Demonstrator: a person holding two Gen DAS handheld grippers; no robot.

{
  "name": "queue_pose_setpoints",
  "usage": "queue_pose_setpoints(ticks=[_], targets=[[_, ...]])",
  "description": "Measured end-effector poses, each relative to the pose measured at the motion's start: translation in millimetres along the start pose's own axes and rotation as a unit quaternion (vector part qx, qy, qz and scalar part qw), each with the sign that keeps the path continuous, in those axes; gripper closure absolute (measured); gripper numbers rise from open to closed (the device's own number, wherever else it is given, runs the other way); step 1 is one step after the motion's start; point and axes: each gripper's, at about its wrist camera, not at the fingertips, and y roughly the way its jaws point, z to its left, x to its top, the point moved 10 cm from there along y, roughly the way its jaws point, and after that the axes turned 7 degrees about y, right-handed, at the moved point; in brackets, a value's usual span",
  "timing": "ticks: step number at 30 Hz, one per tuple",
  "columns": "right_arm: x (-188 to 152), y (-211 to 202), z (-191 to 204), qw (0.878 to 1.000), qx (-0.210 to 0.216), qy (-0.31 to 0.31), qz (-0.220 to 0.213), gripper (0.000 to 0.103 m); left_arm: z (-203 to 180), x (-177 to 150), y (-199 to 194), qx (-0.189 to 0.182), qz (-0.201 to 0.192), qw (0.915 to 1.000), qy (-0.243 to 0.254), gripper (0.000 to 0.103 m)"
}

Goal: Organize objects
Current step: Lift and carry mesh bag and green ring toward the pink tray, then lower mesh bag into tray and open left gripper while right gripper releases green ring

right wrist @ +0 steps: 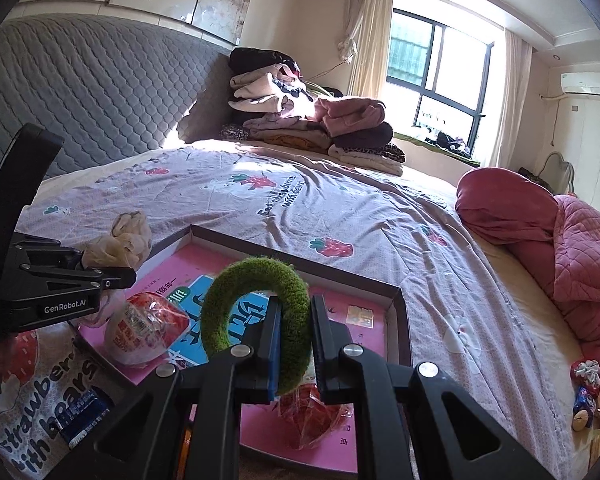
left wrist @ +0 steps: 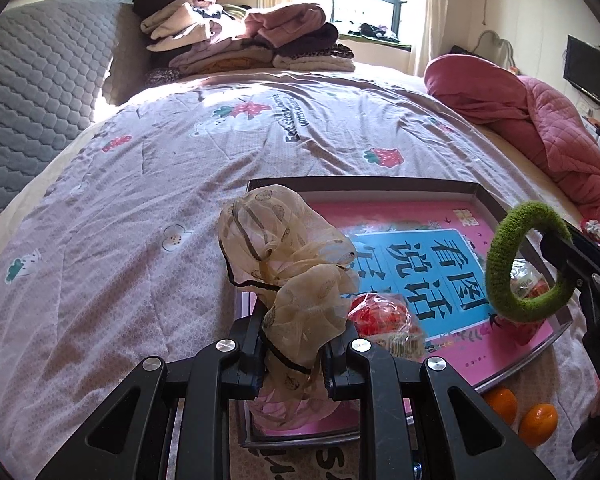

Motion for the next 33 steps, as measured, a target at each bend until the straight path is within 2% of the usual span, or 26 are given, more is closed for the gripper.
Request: queue_pose_setpoints(ticks=[17,33], targets=[[-28,19,19,0.997,-0.019,-0.062,0.039,0.089,-24,-16,11,-0.015,0.022,0.9993,0.026,0.081],[-39,28,14,0.994,-0.03,-0.074,0.069,0.089,-32,-27,18,-0.031,0.041,0.9983,0.027,0.08]])
